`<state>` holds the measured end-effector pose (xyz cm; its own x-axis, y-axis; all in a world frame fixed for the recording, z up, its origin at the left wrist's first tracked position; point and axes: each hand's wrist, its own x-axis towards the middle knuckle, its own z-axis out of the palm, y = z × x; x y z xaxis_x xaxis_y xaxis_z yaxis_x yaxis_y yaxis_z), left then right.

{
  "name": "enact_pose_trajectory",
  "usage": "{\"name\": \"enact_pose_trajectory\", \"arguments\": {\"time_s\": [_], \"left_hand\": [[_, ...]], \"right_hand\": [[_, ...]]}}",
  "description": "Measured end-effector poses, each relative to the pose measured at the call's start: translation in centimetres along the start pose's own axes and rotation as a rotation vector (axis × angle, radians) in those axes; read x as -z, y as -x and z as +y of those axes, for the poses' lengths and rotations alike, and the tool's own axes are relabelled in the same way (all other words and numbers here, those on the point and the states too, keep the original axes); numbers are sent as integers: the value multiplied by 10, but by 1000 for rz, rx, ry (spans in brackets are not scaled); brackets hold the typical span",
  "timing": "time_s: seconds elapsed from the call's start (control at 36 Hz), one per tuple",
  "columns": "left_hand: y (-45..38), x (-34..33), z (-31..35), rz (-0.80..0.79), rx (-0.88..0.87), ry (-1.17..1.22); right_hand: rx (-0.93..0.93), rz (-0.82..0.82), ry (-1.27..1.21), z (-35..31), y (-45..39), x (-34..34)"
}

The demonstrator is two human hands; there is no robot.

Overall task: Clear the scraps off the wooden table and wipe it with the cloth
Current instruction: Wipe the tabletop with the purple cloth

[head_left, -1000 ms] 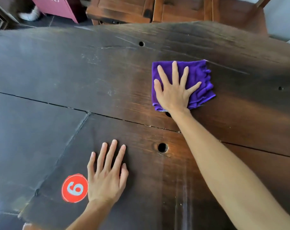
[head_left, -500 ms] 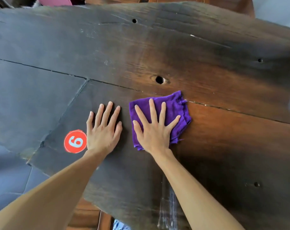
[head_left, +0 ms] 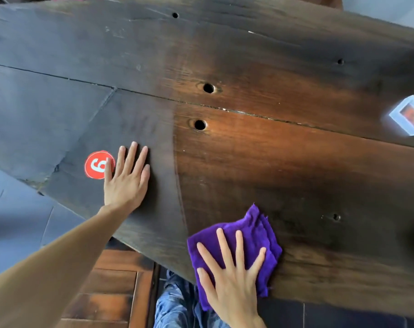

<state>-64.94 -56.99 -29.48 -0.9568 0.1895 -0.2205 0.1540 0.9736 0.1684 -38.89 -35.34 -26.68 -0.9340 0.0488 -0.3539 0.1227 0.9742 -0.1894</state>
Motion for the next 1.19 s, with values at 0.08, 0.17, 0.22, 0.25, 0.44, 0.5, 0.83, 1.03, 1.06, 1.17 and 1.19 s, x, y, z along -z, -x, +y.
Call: {"name": "enact_pose_trajectory", "arguments": {"time_s": [0.08, 0.17, 0.22, 0.25, 0.44, 0.5, 0.83, 1.03, 1.06, 1.17, 1.19], "left_hand": [[17, -3, -4, -9, 17, 7], [21, -4, -7, -12, 24, 0], [20, -5, -7, -10, 32, -1], [20, -6, -6, -5, 35, -5], [22, -6, -6, 19, 24, -6], [23, -5, -5, 29, 24, -9], [24, -9, -8, 42, 13, -21], [10, 13, -22, 7, -77, 21], [2, 18, -27, 12, -82, 28], [-37, 39, -54, 38, -37, 46], [-47, 42, -61, 47, -34, 41]], "right_hand": [[40, 10, 39, 20, 39, -7], [78, 30, 105, 51, 76, -13], [120, 38, 178, 75, 97, -15], [152, 22, 211, 86, 104, -14], [278, 23, 189, 117, 108, -7], [271, 50, 188, 120, 105, -8], [101, 106, 117, 5, 41, -30], [246, 48, -20, -87, -45, -13], [270, 47, -26, -94, -59, -10], [331, 65, -30, -111, -110, 3], [335, 76, -31, -113, -124, 6]]}}
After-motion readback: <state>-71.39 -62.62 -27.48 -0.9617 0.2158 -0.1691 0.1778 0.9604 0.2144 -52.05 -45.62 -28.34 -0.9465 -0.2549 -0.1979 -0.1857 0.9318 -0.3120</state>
